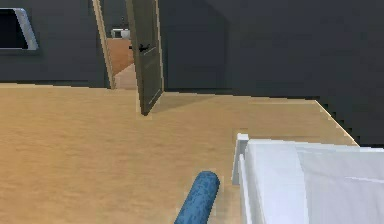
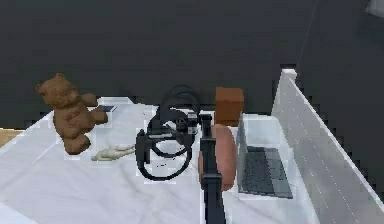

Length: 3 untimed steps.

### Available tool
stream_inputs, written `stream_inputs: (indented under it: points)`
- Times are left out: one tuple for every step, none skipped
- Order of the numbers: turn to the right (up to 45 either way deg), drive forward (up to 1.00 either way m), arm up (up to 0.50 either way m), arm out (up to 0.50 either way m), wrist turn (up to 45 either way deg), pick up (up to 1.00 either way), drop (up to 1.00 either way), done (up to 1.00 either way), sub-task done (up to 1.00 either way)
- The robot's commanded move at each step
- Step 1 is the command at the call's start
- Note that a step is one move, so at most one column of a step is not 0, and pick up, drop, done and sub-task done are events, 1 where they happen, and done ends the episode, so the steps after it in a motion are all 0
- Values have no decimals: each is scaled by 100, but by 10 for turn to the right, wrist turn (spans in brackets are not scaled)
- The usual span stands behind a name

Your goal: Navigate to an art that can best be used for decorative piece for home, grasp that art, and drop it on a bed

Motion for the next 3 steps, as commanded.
stream_inputs:
  points:
    - [0, 0, 10, 0, 0, 0, 0, 0, 0]
    - [0, 0, 0, -8, 0, 0, 0, 0, 0]
    - [0, 0, 0, 0, 0, 0, 0, 100, 0]
